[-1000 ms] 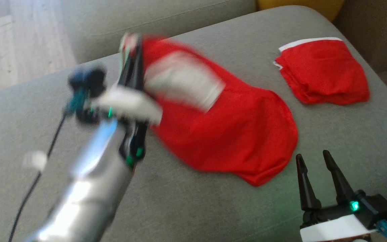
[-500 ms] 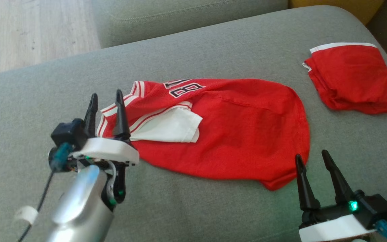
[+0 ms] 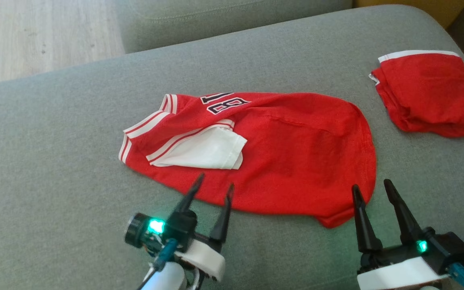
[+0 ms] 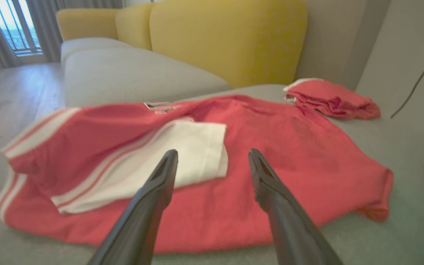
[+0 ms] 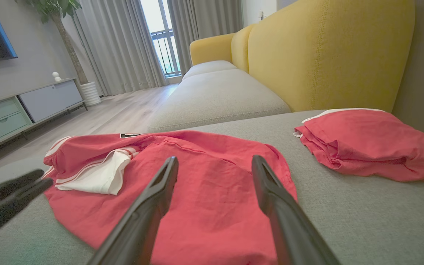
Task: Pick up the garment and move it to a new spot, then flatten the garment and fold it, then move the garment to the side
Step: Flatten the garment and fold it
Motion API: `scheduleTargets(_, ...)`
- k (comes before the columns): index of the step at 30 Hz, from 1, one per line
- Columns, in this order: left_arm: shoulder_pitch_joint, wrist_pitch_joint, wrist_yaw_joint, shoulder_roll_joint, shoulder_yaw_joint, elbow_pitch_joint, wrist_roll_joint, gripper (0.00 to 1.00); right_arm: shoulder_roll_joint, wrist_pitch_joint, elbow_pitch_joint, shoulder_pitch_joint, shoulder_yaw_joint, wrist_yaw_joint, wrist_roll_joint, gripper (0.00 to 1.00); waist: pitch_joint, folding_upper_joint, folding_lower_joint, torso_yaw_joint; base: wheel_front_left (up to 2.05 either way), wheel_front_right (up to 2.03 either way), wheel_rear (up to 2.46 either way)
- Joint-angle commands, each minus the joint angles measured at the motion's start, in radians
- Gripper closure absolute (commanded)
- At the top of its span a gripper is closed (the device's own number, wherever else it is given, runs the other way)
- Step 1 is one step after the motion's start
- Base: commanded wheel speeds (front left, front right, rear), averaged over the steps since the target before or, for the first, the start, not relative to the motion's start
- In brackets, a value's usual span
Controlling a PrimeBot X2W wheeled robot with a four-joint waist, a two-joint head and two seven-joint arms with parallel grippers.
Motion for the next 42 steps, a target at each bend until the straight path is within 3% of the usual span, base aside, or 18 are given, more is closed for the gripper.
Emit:
scheduleTargets(1,-0.059,0.004,-0.018,-0.009,0.010,0.017,-0.003,0.00,-0.012,-0.011,-0.033,-0.044,0.029,0.007,-0.004,0.00,0.007,0.0000,0.0000,-0.004,0.00,0.00,0.00)
scheduleTargets(10,-0.194,0.059,-0.073,-0.026,-0.058,0.240,-0.146,0.00,-0.022,-0.011,-0.027,-0.070,0.048,0.007,-0.001,0.00,0.048,0.0000,0.0000,-0.049,0.00,0.00,0.00)
scheduleTargets(16,-0.280,0.076,-0.063,-0.027,-0.113,0.345,-0.305,0.00,-0.025,-0.011,-0.024,-0.085,0.055,0.007,0.001,0.00,0.071,0.0000,0.0000,-0.077,0.00,0.00,0.00)
scheduleTargets(24,-0.354,0.001,-0.013,-0.027,-0.128,0.393,-0.383,0.00,-0.028,-0.011,-0.021,-0.093,0.056,0.007,0.001,0.00,0.075,0.0000,0.0000,-0.082,0.00,0.00,0.00)
scheduleTargets(28,-0.399,-0.009,0.040,-0.027,-0.059,0.337,-0.345,0.00,-0.031,-0.011,-0.022,-0.090,0.053,0.007,-0.002,0.00,0.070,0.0000,0.0000,-0.073,0.00,0.00,0.00)
scheduleTargets(31,-0.397,-0.009,0.053,-0.027,0.011,0.288,-0.276,0.00,-0.035,-0.011,-0.021,-0.089,0.058,0.007,-0.002,0.00,0.062,0.0000,0.0000,-0.068,0.00,0.00,0.00)
scheduleTargets(42,-0.375,-0.009,-0.005,-0.026,0.163,0.298,-0.112,0.00,-0.053,-0.011,-0.025,-0.099,0.074,0.007,0.005,0.00,0.084,0.0000,0.0000,-0.071,0.00,0.00,0.00)
